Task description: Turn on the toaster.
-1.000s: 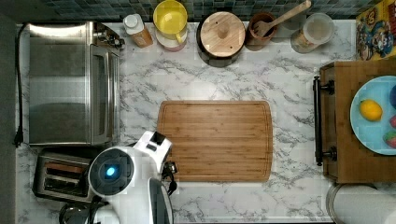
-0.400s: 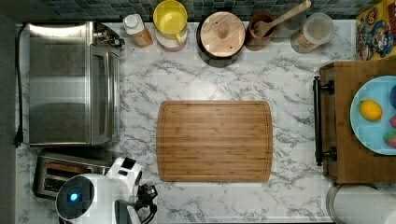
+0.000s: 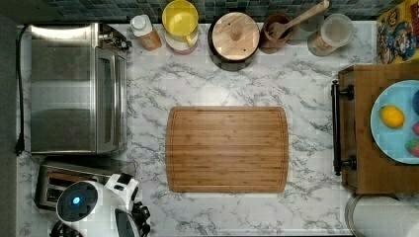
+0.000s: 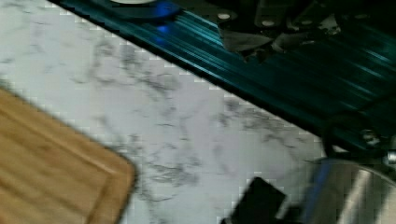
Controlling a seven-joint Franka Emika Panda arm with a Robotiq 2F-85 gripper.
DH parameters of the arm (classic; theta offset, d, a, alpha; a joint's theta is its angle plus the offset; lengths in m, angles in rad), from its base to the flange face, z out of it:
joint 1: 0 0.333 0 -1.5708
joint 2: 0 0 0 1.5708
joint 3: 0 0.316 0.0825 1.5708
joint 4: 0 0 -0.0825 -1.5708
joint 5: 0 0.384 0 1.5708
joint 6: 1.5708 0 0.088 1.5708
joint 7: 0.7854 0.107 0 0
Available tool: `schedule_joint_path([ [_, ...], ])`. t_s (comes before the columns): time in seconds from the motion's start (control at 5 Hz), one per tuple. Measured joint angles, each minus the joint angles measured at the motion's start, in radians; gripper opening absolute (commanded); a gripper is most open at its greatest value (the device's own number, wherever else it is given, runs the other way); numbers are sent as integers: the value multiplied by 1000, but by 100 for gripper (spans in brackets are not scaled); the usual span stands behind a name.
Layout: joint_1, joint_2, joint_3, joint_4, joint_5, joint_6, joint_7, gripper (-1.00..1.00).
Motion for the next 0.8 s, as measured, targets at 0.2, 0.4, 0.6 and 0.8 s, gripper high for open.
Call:
schedule_joint_path([
  [0.2, -1, -1, 0, -14, 30, 70, 17, -100],
  [0.4, -1, -37, -2, -29, 51, 145, 19, -100],
  [0.6, -1, -97, -2, -39, 91, 155, 19, -100],
  [0.8, 0, -120, 21, -39, 123, 235, 19, -100],
])
